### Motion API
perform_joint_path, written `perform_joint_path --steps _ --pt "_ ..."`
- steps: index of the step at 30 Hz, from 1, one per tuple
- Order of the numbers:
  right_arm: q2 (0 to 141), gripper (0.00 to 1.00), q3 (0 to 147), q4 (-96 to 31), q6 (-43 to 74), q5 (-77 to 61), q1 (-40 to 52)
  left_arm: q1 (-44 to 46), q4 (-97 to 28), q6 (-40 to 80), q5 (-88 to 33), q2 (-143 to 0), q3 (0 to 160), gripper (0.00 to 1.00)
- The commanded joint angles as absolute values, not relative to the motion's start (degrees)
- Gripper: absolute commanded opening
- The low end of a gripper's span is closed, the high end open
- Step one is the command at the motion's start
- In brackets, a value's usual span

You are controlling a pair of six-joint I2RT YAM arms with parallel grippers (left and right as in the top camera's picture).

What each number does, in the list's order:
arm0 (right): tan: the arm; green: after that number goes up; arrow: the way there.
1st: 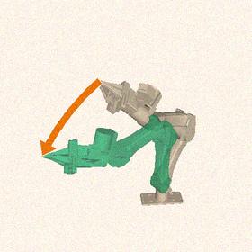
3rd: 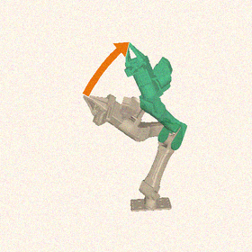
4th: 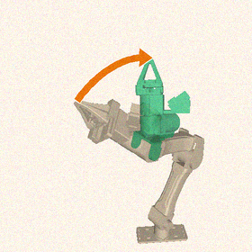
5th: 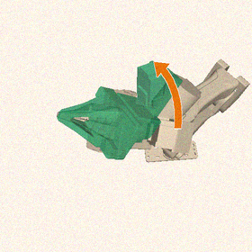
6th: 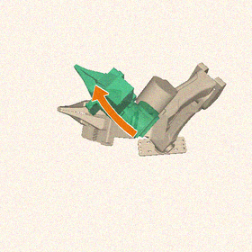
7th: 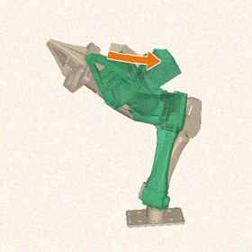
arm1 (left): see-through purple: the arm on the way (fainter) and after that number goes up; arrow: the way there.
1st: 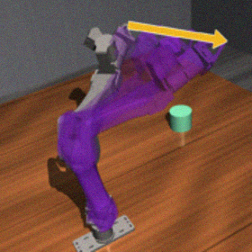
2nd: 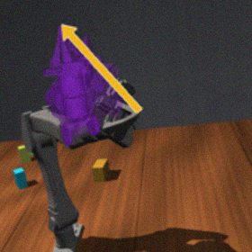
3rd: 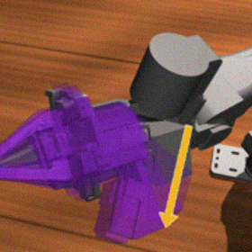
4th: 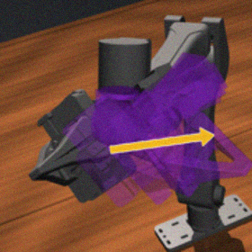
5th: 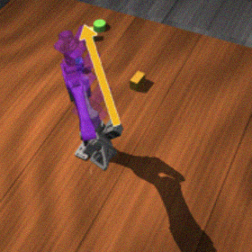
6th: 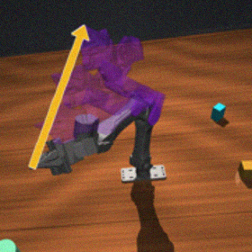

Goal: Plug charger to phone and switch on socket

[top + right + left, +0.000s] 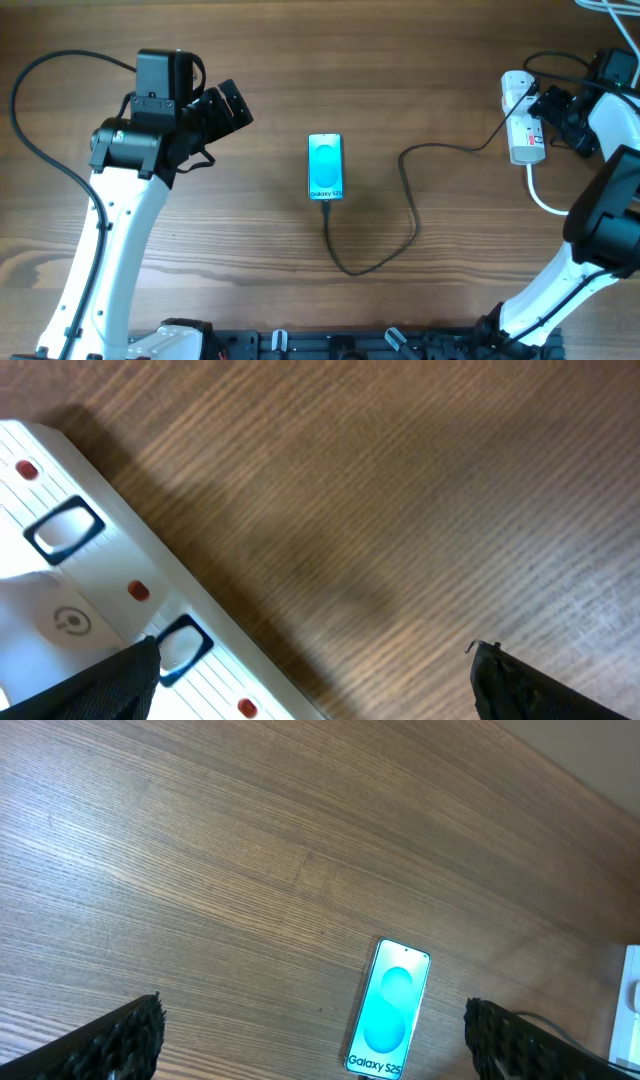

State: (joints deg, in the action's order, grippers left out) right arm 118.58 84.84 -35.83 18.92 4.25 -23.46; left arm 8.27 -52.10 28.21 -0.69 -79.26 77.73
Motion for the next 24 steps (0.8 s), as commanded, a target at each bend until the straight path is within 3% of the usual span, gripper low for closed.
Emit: perform_joint_path --steps 1,24 --pt "120.5 1.0 84.7 -34.8 17.7 3.1 -23.9 8.1 -52.0 28.8 0.1 -78.8 77.7 1.0" --pt "122.7 1.0 84.7 -35.1 16.6 -2.1 -24.0 8.1 -52.0 28.8 0.1 -78.8 77.7 1.0"
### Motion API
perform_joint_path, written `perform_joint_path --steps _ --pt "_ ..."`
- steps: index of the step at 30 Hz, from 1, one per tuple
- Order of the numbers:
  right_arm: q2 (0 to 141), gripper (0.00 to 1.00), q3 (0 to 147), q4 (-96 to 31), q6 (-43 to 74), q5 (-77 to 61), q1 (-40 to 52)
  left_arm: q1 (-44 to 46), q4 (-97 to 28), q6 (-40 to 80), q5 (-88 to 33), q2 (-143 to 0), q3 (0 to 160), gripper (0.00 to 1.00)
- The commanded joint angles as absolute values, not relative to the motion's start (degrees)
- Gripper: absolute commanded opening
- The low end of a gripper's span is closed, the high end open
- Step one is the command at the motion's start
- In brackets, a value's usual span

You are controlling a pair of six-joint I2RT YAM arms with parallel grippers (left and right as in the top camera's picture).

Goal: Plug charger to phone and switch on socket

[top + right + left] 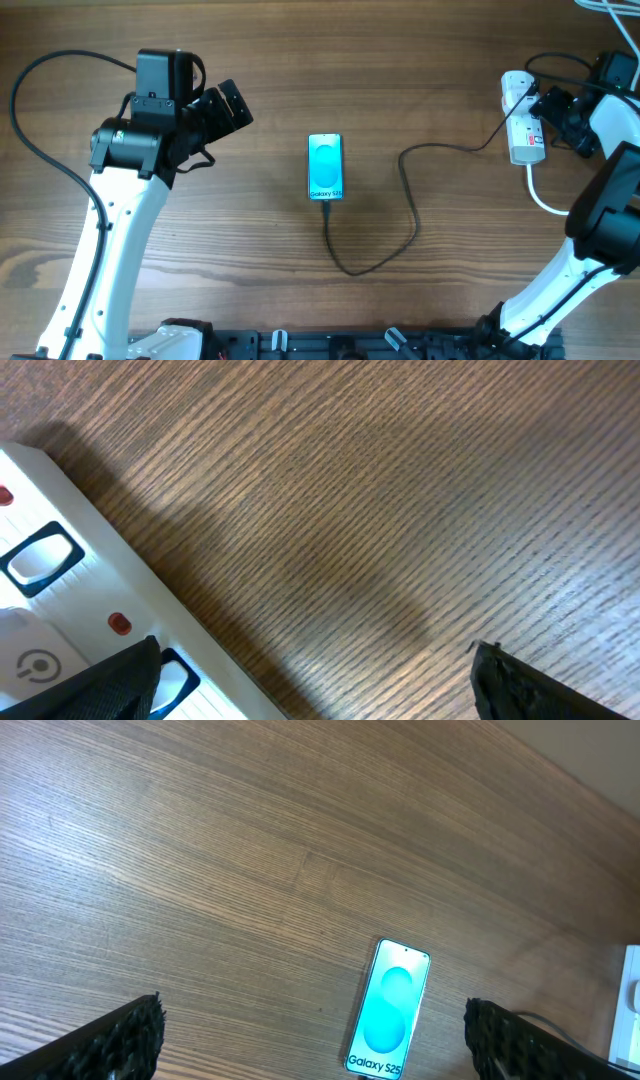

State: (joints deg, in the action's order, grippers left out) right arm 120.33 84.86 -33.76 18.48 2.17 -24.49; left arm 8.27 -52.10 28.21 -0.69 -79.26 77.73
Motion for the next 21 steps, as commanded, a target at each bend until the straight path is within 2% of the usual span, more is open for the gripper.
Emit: perform_joint_path --steps 1,21 --pt "122.7 1.0 84.7 -35.3 16.5 -2.1 -24.0 8.1 -52.0 28.8 0.1 -78.8 77.7 1.0" --pt "122.7 1.0 84.7 -37.3 15.0 -5.0 -24.0 8.1 -52.0 28.8 0.1 -78.8 77.7 1.0"
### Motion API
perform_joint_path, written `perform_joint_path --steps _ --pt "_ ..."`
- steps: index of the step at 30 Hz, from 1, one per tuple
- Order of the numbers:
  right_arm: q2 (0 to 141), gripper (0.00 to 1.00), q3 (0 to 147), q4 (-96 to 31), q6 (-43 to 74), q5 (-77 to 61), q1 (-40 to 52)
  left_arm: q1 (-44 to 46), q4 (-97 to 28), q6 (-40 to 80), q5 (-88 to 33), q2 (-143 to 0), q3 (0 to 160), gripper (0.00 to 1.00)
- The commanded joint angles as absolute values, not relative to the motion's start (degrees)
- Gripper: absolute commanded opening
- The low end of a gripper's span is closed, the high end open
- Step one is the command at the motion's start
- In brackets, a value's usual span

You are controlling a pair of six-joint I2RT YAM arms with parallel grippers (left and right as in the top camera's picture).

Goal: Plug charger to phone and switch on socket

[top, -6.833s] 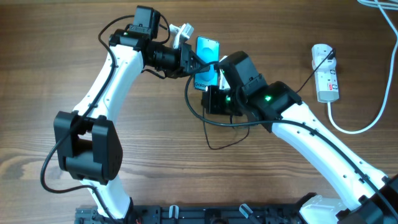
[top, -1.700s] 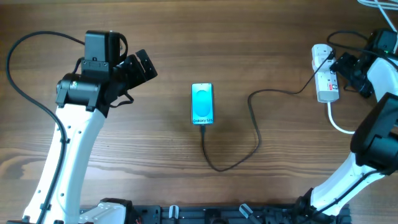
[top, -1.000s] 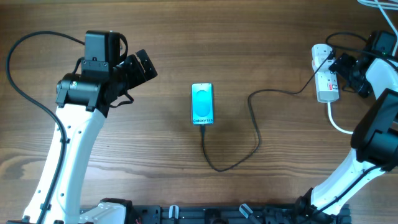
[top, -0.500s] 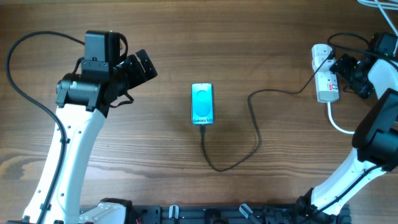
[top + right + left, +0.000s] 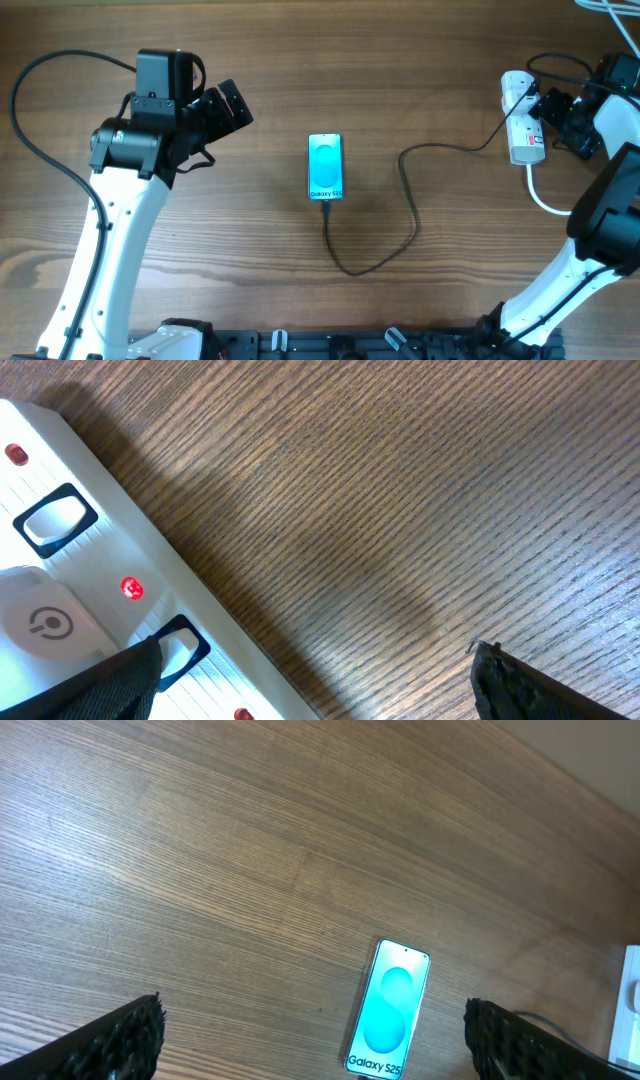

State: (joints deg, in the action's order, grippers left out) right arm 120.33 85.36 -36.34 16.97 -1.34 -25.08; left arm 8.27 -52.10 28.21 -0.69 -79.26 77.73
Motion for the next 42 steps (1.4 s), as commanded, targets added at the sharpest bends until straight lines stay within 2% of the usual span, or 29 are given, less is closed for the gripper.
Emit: perform_joint_path --steps 1,7,10,16,31,42 --pt "122.7 1.0 84.7 -37.3 15.0 -5.0 -24.0 8.1 -52.0 28.8 0.1 -78.8 77.7 1.0" --pt "121.7 1.0 84.8 -39.6 15.9 -3.3 -24.2 8.1 -52.0 28.8 0.1 -78.8 77.7 1.0" --pt "118.8 1.0 84.8 -42.3 19.7 0.4 -24.5 8.1 -52.0 28.8 0.1 -78.8 77.7 1.0" --pt "111.0 1.0 84.8 -45.8 19.9 0.8 -24.8 8.1 -52.0 28.8 0.1 -78.8 77.7 1.0" --pt "84.2 1.0 84.7 -63.1 20.9 -0.1 -23.1 8.1 -52.0 28.8 0.1 -78.8 77.7 1.0" --pt "59.2 1.0 71.5 -62.3 19.7 -0.1 -15.1 8.1 -52.0 28.8 0.1 -78.8 77.7 1.0"
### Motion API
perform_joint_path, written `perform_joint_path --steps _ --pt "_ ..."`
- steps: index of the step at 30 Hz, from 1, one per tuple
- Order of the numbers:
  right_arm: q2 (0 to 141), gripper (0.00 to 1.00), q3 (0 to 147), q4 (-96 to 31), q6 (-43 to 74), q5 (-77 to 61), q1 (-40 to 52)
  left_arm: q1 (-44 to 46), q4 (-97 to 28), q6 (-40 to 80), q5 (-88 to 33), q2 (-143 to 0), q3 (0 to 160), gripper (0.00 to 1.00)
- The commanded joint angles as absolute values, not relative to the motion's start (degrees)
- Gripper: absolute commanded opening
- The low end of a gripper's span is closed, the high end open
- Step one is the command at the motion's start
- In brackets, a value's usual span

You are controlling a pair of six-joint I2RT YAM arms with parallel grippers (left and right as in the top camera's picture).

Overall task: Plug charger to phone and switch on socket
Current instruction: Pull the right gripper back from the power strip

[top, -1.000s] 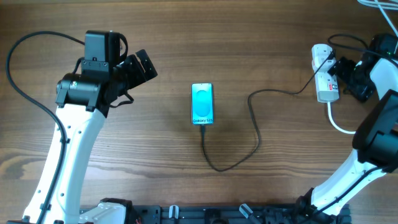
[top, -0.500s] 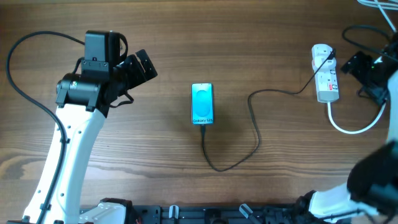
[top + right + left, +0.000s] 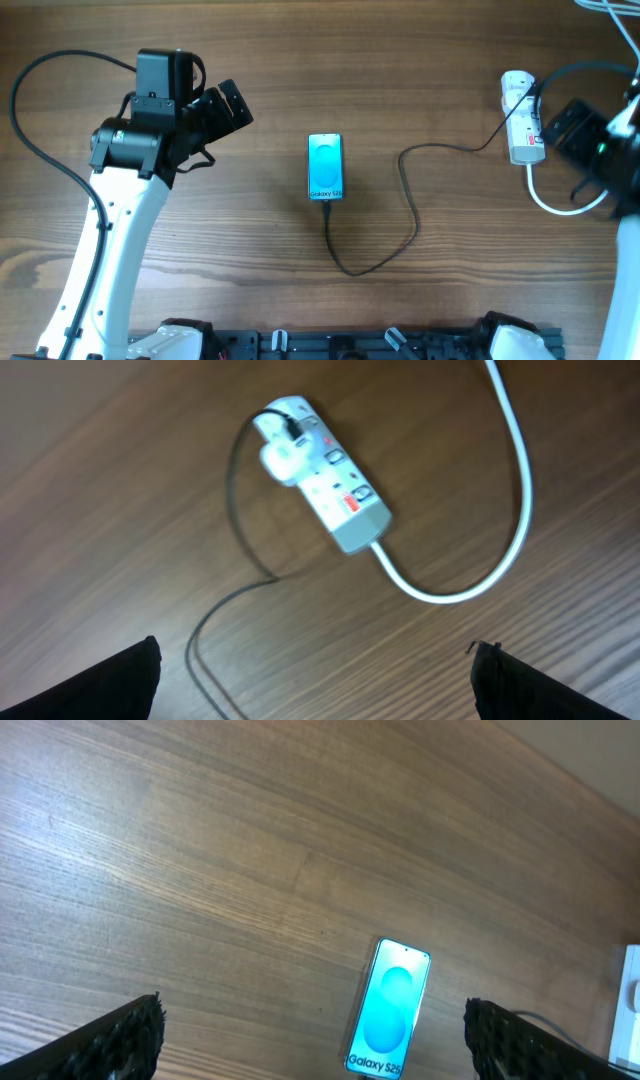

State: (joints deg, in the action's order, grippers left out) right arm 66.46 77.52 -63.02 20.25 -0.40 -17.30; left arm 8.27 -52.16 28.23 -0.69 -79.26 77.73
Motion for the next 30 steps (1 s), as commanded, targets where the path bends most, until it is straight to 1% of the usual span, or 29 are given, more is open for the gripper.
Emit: perform_joint_path --steps 1,6,12,26,30 --pt "56.5 1.0 69.3 -61.9 19.7 -0.1 -14.5 8.1 -52.0 28.8 0.1 -78.8 77.7 1.0" --pt "42.1 1.0 61.2 -60.3 19.7 -5.7 -13.6 8.1 -52.0 28.8 0.1 -78.8 77.7 1.0" --pt "31.7 1.0 59.5 -61.3 19.7 -6.5 -13.6 8.1 -52.0 28.8 0.1 -78.8 77.7 1.0" --pt "30.9 1.0 59.5 -61.5 19.6 -6.5 -13.6 8.1 -52.0 28.8 0.1 -78.8 77.7 1.0" --pt "30.9 1.0 59.5 -63.7 19.6 -6.5 -13.6 8.1 -52.0 28.8 0.1 -78.8 77.7 1.0"
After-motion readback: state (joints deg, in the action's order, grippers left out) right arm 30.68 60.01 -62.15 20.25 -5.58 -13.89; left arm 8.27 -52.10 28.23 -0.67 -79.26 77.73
